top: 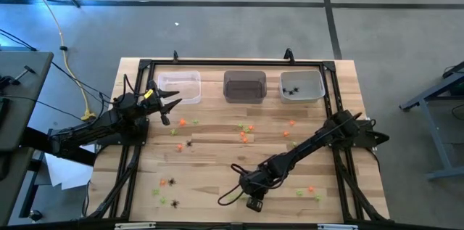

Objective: Sort Halloween decoration
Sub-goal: Put the black spider toy into the white bin

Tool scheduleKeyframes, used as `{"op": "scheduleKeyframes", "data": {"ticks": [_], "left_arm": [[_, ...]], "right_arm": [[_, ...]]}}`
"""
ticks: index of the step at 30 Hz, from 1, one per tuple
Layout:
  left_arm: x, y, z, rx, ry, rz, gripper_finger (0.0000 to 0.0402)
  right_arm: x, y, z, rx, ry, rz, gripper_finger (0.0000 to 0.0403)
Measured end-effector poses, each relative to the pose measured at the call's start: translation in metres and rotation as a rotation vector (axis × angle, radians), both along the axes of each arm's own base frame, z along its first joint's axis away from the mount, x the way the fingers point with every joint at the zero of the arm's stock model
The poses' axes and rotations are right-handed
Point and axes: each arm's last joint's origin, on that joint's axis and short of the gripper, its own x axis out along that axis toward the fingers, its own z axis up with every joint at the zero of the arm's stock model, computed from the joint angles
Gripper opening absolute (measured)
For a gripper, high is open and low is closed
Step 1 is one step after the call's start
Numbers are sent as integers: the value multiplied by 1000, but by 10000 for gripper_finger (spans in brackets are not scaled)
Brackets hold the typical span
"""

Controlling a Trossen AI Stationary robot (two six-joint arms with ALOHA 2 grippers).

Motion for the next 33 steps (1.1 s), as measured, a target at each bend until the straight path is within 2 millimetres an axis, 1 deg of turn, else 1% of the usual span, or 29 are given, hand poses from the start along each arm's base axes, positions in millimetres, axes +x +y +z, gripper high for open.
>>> {"op": "scheduleKeyframes", "data": {"ticks": [2,9,14,23,27,33], "left_arm": [[0,0,0,0,0,0,131],[0,0,0,0,0,0,131],[0,0,0,0,1,0,131],[0,0,0,0,0,0,131],[0,0,0,0,1,0,131],[0,0,0,0,0,0,131]], "right_arm": [[0,0,5,9,-18,3,0],[1,-1,11,15,-35,5,0],[-3,0,10,3,0,-11,0],[-12,14,10,27,39,-9,0],[-14,18,10,31,38,-16,0],[-12,17,11,-12,-7,-25,0]]}}
